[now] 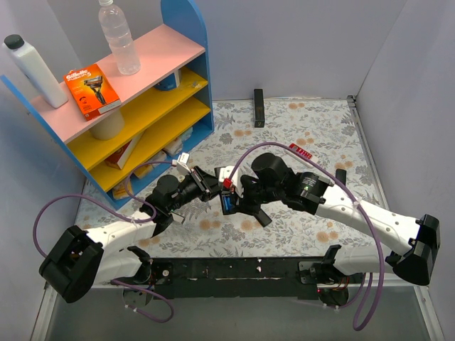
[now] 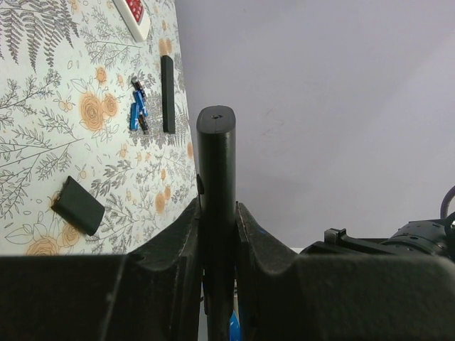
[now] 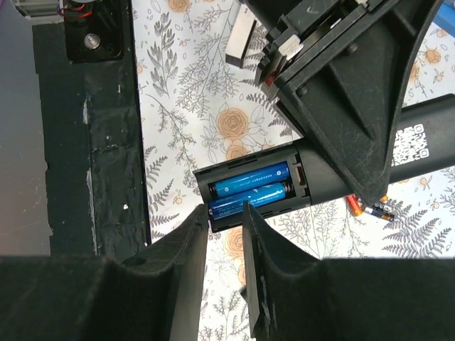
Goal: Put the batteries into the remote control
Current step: Load the battery into the remote control.
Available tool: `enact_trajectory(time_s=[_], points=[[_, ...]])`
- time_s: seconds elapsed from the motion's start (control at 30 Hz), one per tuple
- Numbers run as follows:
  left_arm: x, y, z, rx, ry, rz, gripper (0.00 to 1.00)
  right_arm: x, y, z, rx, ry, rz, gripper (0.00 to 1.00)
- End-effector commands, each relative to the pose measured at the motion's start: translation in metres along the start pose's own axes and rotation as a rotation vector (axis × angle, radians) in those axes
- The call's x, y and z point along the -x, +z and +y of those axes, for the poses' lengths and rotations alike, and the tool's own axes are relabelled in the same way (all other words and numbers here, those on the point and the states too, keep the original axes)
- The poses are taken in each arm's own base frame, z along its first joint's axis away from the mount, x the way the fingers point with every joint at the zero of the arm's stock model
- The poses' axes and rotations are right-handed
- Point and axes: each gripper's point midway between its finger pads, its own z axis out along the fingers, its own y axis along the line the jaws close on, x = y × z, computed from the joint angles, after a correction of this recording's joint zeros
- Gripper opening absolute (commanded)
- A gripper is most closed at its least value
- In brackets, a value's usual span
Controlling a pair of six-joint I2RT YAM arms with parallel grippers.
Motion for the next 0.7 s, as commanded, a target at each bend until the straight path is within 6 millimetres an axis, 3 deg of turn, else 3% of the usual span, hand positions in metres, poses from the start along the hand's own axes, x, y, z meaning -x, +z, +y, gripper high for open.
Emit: enact_trajectory(time_s=[0.0, 0.67], points=[[0.005, -0.002, -0.040, -0.079, -0.207, 0.007, 0.00, 0.008, -0.004, 0.001, 0.013, -0.032, -0.006, 0.33], [0.004, -0.001, -0.050, -0.098, -0.188, 0.026, 0.00, 0.002, 0.009, -0.018, -0.072, -0.022, -0.001, 0.27]])
